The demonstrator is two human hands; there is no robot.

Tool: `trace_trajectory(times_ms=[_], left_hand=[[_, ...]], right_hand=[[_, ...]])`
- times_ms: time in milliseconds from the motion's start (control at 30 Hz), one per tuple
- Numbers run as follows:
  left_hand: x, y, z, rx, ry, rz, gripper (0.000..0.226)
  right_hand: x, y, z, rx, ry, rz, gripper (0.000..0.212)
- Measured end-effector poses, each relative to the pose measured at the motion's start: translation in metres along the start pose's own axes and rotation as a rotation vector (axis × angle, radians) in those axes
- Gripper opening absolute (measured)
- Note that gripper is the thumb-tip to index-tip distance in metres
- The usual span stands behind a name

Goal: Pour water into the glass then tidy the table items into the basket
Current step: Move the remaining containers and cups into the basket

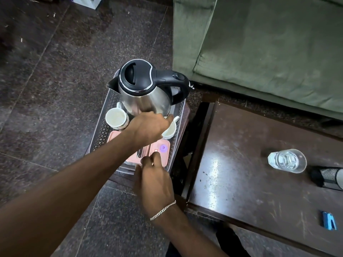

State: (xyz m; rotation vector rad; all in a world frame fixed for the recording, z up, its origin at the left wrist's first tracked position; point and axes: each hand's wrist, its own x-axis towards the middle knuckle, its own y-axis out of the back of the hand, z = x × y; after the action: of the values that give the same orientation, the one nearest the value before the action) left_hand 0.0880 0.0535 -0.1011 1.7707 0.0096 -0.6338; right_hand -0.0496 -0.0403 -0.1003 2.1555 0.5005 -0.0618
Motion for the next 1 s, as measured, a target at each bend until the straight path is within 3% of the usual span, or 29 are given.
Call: trace_trajectory(times_ms=[333,567,767,1000], left_hand=[[-0.003,-0.018,-0.009,-0.155,0.015,0.008,0.082],[-0.056,-0.028,-0.034,-0.396,-0.056,0.313,0.075],[-0.078,-0.015,-0.001,-0.772,-0.072,0.347,0.079],[-0.019,-0.009,0.138,-1.078,-0.171,0.237,0.064]], right_hand=[[-0.007,-0.015,0.015,0.121,-0.002,0.162,0.044],[-0.02,0.0,0.037,0.303,0.004,0.254,0.055],[-0.049,0.049,0.124,0.593,-0.001,0.398,0.065],[-0.12,0.126,0.293,0.36,-0.252,0.506,0.055]])
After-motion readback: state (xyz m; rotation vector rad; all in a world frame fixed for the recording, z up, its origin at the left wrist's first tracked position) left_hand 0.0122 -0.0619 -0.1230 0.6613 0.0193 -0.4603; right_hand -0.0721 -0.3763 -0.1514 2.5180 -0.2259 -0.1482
